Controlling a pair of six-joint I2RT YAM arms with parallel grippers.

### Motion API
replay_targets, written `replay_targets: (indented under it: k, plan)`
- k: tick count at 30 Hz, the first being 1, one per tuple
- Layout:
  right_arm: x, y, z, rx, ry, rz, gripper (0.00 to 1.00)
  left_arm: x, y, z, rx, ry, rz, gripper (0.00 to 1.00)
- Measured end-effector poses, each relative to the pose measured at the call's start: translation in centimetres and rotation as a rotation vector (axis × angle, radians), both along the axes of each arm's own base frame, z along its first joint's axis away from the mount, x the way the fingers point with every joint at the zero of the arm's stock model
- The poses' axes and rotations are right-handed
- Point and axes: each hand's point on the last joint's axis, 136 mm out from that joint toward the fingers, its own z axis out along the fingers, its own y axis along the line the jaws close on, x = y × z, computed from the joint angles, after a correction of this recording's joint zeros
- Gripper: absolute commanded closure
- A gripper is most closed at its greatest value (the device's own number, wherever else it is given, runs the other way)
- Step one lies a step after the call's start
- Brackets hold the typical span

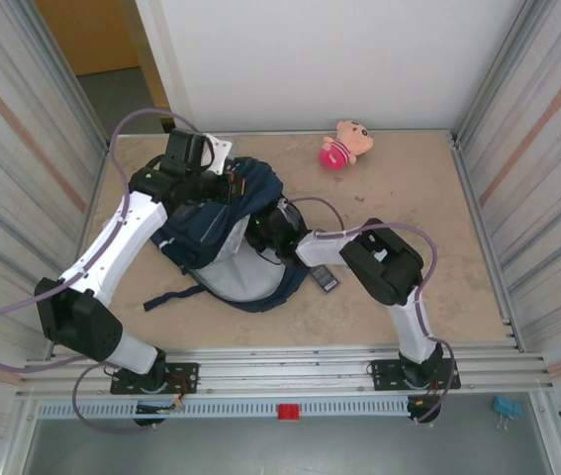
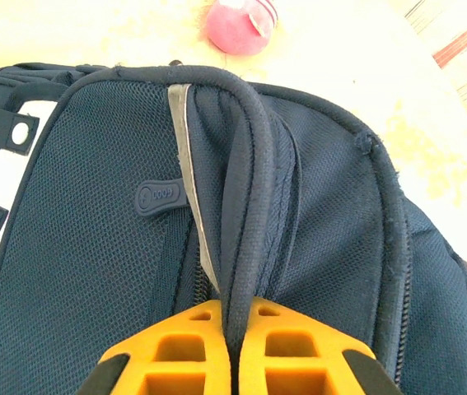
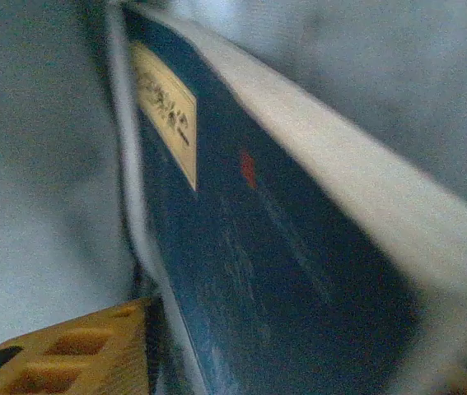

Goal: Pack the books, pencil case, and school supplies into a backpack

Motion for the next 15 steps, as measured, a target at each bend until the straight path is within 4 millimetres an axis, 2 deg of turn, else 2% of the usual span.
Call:
replay_targets:
  k: [3, 10, 12, 15]
  plan:
    - [-1.6, -0.9, 0.9, -0.015, 0.009, 0.030, 0.33, 0.2, 0.3, 0.0, 0.001, -0.001, 0.008, 1.00]
    - [-7.6, -5.0, 2.7, -0.082, 0.023, 0.132, 0.32, 0.3, 0.7, -0.1, 0.023, -0.018, -0.008, 1.00]
    - [-8.6, -6.4, 4.2, -0.090, -0.004, 0.152, 0.32, 0.0, 0.7, -0.3, 0.034, -0.024, -0.019, 1.00]
    - [-9.8, -7.8, 7.8, -0.087, -0.076, 0.182, 0.31, -0.4, 0.9, -1.0, 0.055, -0.033, -0.042, 1.00]
